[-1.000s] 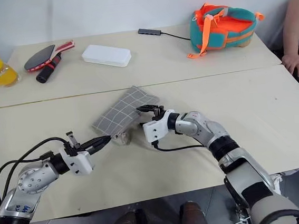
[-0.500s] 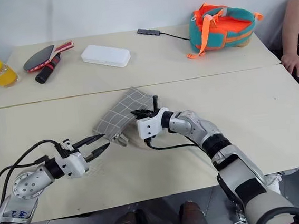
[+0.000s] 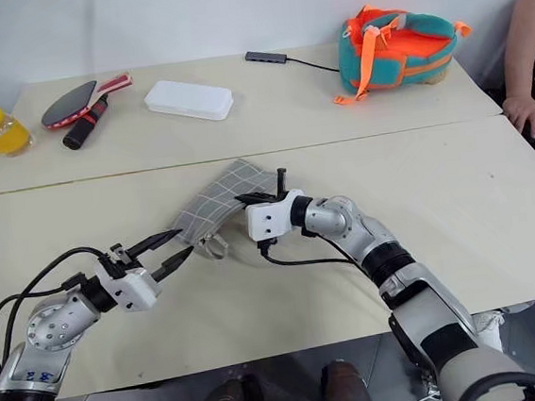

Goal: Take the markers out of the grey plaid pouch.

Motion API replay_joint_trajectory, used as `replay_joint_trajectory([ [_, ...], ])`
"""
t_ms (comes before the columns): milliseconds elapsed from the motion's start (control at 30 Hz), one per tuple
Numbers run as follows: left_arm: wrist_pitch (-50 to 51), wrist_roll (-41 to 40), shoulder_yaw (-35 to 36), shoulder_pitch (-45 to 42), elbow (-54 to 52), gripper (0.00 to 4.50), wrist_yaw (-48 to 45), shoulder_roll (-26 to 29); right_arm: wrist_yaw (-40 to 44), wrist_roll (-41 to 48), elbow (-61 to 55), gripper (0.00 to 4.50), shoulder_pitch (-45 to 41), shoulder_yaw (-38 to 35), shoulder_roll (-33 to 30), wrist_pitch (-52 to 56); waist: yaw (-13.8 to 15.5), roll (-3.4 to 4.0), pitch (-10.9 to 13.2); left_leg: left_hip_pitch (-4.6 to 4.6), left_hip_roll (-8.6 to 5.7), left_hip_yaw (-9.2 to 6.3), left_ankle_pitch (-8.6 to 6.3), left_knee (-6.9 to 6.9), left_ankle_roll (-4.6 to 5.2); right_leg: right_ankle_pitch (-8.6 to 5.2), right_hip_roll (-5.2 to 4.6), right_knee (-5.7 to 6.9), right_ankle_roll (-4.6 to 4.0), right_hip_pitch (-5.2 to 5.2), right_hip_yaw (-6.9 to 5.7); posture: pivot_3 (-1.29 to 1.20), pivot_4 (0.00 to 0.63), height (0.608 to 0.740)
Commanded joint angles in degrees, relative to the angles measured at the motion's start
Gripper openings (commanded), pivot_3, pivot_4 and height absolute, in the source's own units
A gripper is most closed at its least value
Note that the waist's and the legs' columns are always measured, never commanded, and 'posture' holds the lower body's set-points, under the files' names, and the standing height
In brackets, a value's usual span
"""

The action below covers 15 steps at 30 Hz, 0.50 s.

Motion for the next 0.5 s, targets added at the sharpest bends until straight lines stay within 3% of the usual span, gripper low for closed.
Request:
replay_joint_trajectory([
  [33, -0.3, 1.2, -0.3, -0.6, -0.1, 1.85, 0.9, -0.4, 0.7, 2.5, -3.8, 0.0, 0.5, -1.6, 0.4, 0.7, 0.0, 0.0, 0.0, 0.0, 0.0, 0.0, 0.0, 0.0, 0.0, 0.0, 0.0, 0.0, 0.0, 0.0, 0.0, 0.0, 0.15, 0.74],
  [433, 0.3, 3.3, -1.6, -3.6, 2.4, 1.85, 2.1, -1.4, 2.6, 4.1, -6.5, 0.0, 1.7, -1.5, 0.4, 2.6, 0.0, 0.0, 0.0, 0.0, 0.0, -0.01, 0.0, 0.0, 0.0, 0.0, 0.0, 0.02, 0.0, 0.0, -0.02, 0.0, 0.15, 0.74],
  [500, 0.2, 3.3, -1.7, -3.2, 2.1, 1.26, 2.2, -1.3, 2.5, 4.1, -6.6, 0.0, 1.7, -1.5, 0.4, 2.7, 0.1, 0.0, 0.0, 0.0, 0.0, 0.0, 0.0, 0.0, 0.0, 0.0, 0.0, 0.01, 0.0, 0.0, -0.01, 0.0, 0.15, 0.74],
])
